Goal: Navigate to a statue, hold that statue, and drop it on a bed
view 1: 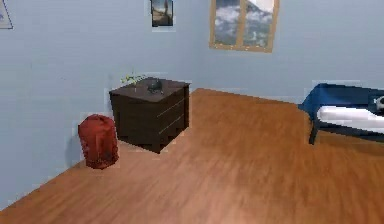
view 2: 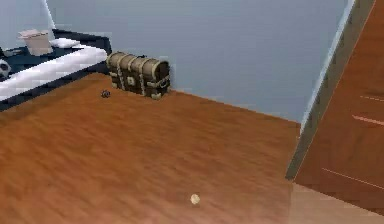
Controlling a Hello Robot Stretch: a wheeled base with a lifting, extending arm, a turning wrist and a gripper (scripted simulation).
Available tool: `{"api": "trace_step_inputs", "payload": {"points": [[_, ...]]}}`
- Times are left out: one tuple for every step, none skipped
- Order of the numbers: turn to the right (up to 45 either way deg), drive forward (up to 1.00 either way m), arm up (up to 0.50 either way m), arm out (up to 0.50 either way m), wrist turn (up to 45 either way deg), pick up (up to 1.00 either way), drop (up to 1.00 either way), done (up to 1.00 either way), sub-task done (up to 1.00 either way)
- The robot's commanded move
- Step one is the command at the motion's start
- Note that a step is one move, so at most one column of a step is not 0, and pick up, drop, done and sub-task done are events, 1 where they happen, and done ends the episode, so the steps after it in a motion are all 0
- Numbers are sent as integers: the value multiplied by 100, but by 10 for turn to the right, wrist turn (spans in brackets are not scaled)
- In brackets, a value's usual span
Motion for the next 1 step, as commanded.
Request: {"api": "trace_step_inputs", "payload": {"points": [[0, 100, 0, 0, 0, 0, 0, 0, 0]]}}
